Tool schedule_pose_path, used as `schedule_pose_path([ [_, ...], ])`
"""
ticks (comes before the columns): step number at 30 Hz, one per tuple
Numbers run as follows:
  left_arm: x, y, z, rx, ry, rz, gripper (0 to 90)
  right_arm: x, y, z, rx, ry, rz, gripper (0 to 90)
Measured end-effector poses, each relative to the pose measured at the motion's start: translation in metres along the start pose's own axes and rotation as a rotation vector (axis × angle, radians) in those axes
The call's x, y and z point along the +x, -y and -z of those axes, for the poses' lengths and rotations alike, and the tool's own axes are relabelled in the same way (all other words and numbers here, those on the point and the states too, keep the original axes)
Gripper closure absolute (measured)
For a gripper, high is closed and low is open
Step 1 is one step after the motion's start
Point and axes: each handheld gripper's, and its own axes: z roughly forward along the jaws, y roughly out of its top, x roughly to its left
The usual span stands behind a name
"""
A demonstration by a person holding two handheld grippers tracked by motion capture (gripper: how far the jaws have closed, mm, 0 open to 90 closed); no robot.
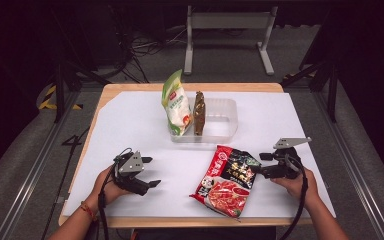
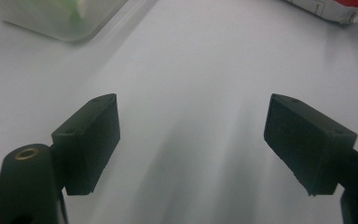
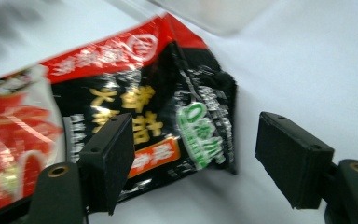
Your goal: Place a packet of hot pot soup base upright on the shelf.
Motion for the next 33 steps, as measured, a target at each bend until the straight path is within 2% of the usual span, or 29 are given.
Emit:
schedule_pose_path([
  [1, 0.000, 0.000, 0.000, 0.000, 0.000, 0.000, 19.0, -0.007, -0.002, -0.005, 0.004, -0.034, -0.037, 26.7],
  [2, 0.000, 0.000, 0.001, -0.001, -0.003, -0.003, 19.0, -0.010, -0.002, -0.008, 0.012, -0.045, -0.056, 25.8],
  [4, 0.000, 0.000, 0.001, 0.000, -0.002, -0.010, 19.0, -0.014, -0.003, -0.012, 0.026, -0.046, -0.068, 25.3],
  [7, 0.000, 0.000, -0.001, 0.003, 0.002, -0.004, 18.9, -0.024, -0.004, -0.021, 0.008, -0.058, -0.113, 24.2],
  [10, 0.000, -0.001, -0.001, 0.009, 0.006, -0.015, 18.7, -0.027, -0.006, -0.027, 0.002, -0.092, -0.120, 24.0],
  [14, 0.000, -0.001, -0.001, 0.008, 0.008, -0.012, 18.8, -0.024, -0.008, -0.032, 0.003, -0.136, -0.102, 25.9],
  [16, -0.001, 0.000, -0.003, 0.016, 0.010, -0.010, 18.8, -0.019, -0.011, -0.037, 0.016, -0.151, -0.087, 31.7],
  [21, -0.001, -0.001, -0.004, 0.023, 0.011, -0.018, 18.8, -0.017, -0.014, -0.043, 0.020, -0.172, -0.119, 44.8],
  [23, -0.001, 0.000, -0.004, 0.030, 0.012, -0.017, 18.8, -0.020, -0.013, -0.043, 0.014, -0.172, -0.151, 52.5],
  [26, 0.000, 0.000, -0.005, 0.034, 0.014, -0.015, 18.8, -0.022, -0.012, -0.044, 0.018, -0.206, -0.188, 59.8],
  [28, 0.000, 0.000, -0.005, 0.038, 0.014, -0.018, 18.8, -0.022, -0.013, -0.045, 0.025, -0.217, -0.188, 65.8],
  [32, 0.000, 0.000, -0.006, 0.041, 0.014, -0.019, 19.0, -0.024, -0.010, -0.039, -0.025, -0.269, -0.180, 85.3],
  [33, 0.000, 0.001, -0.006, 0.044, 0.014, -0.020, 19.0, -0.023, -0.011, -0.038, -0.020, -0.270, -0.166, 86.1],
])
